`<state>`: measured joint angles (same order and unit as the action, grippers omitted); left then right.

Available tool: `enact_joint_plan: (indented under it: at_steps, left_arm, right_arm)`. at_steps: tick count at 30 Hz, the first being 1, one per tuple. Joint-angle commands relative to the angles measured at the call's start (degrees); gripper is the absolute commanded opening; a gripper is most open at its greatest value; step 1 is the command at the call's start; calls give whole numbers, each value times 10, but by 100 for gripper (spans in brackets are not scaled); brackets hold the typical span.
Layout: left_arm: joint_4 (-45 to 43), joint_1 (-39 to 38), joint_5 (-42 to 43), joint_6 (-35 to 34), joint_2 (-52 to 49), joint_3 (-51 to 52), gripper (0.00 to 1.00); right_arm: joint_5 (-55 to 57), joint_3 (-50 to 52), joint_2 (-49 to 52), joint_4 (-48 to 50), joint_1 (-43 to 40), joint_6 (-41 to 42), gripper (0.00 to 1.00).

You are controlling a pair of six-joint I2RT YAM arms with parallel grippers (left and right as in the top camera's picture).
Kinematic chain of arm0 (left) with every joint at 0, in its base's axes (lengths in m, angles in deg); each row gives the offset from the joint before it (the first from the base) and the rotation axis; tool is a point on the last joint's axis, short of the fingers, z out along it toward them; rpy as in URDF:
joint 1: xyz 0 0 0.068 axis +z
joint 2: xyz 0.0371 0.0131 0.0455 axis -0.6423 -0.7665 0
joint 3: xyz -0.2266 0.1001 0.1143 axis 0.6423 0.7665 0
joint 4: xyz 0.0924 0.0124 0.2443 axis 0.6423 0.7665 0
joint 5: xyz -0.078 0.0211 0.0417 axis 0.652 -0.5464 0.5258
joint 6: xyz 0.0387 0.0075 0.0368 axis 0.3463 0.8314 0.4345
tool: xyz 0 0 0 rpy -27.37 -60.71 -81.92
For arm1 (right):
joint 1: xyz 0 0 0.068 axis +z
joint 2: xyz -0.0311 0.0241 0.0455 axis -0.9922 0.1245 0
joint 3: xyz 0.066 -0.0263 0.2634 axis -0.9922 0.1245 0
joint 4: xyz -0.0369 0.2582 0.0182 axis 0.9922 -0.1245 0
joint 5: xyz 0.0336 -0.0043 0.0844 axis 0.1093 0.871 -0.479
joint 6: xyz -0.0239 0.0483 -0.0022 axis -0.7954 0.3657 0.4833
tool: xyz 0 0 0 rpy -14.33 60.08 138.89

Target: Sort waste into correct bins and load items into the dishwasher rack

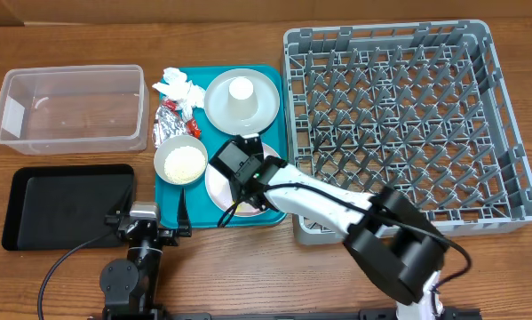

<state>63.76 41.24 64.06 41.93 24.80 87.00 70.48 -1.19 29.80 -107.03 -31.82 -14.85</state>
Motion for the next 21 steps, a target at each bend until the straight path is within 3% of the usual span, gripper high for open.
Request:
enact_joint_plan:
  at_steps: [1,9,11,13,14,21]
  left_arm:
    - [1,6,6,7,6,2,100]
    - [1,6,6,7,6,2,100]
    - [1,6,6,7,6,2,100]
    - [1,6,6,7,6,2,100]
    - [1,6,6,7,6,2,100]
    - [1,6,6,7,6,2,100]
  right_arm:
    - [6,-11,8,5,-2,9,51]
    - [6,-10,29,21,-2,9,41]
    - [4,-10,35,22,-2,9,35]
    - [4,-11,35,21,-2,9,19]
    - [4,-12,35,20,-2,9,16]
    - [60,-97,0,-96,-2,-14,15]
